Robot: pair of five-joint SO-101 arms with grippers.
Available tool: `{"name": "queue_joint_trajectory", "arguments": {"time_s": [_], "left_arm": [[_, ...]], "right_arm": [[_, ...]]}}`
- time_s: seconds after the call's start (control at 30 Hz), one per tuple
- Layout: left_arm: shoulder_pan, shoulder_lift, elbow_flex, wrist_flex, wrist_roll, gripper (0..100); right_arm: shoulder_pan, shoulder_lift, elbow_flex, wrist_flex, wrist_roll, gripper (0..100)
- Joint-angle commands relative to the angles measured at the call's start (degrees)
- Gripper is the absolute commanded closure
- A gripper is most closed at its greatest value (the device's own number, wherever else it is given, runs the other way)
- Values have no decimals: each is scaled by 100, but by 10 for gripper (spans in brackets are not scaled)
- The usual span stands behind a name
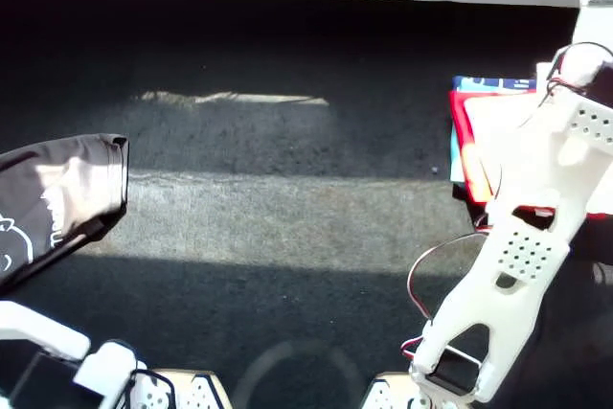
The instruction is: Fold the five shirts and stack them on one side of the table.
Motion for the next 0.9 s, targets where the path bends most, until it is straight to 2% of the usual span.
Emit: {"name": "queue_joint_trajectory", "arguments": {"time_s": [0.0, 0.2, 0.4, 0.53, 0.67, 0.87], "left_arm": [[-330, 585, -611, -88, -53, 787], [-734, 1877, -1411, -70, -53, 787], [-567, 2633, -1481, -26, -53, 787], [-110, 2765, -1508, 352, -44, 799], [418, 2756, -1525, 695, -18, 1000], [1033, 2756, -2026, 1556, 202, 990]], "right_arm": [[-84, -708, -365, 84, 79, 853], [-251, -1771, -338, 92, 79, 853], [-620, -3292, 637, 92, 79, 853], [-910, -4558, 1982, 92, 70, 853], [-1112, -6018, 3670, 92, 70, 853], [-1095, -7978, 6958, 57, 70, 853]]}}
